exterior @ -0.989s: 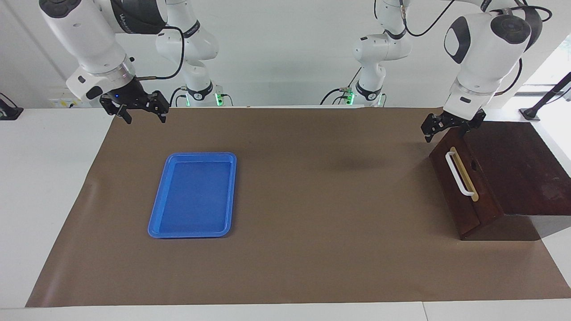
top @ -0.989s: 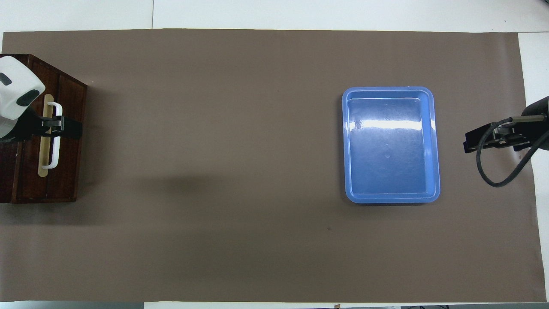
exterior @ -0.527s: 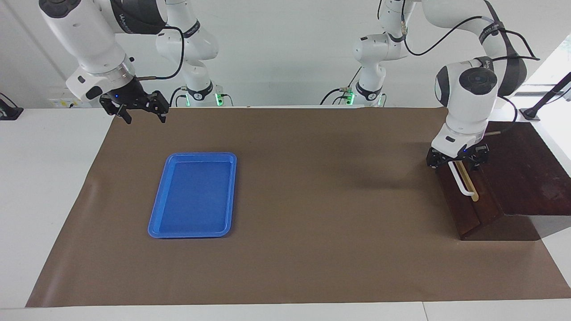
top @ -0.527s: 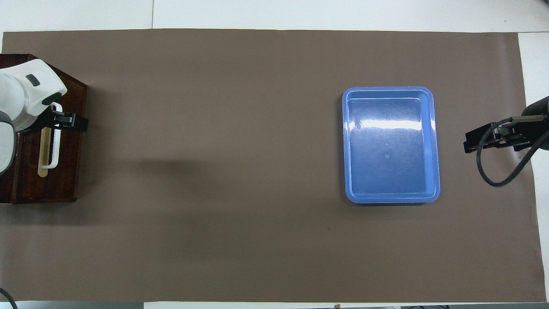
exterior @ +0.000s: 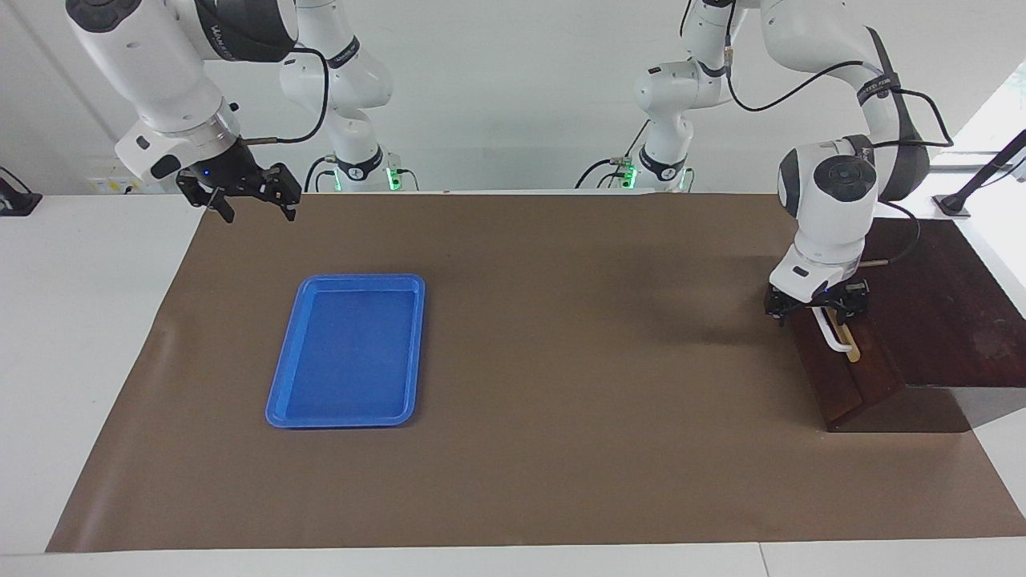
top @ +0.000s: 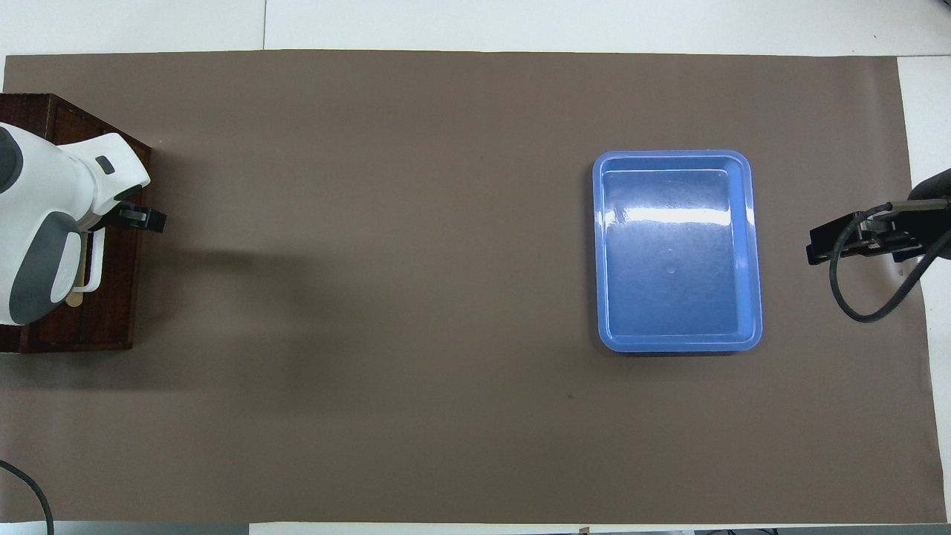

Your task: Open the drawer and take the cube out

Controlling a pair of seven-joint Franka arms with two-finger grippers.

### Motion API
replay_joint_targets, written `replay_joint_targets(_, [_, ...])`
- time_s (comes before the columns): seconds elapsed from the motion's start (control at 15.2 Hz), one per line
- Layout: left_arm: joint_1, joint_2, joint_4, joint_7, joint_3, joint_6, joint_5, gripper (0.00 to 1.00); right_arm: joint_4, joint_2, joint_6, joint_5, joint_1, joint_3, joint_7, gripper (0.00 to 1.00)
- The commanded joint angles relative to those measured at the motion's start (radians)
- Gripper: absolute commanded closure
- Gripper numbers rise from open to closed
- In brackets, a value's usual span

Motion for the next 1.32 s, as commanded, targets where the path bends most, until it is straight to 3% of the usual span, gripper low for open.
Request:
replay_joint_targets(0.0, [-0.033,-0.023,-0.044,-0.003,0.000,0.030,0.018,0.00,-0.009,-0.012,0.012,-0.023,-0.020,0.012,-0.029,0.00])
replay_joint_targets(0.4, [-0.153,-0.024,-0.045,-0.067,-0.001,0.009,0.015,0.00,-0.010,-0.012,0.014,-0.022,-0.027,0.012,-0.026,0.00])
replay_joint_targets(0.92, [-0.035,-0.015,-0.027,-0.055,0.006,0.035,0.038,0.00,-0.009,-0.010,0.020,-0.014,-0.040,0.012,-0.026,0.00])
replay_joint_targets(1.25, [-0.024,-0.013,-0.031,-0.053,0.007,0.056,0.038,0.00,-0.010,-0.012,0.017,-0.016,-0.044,0.012,-0.031,0.00])
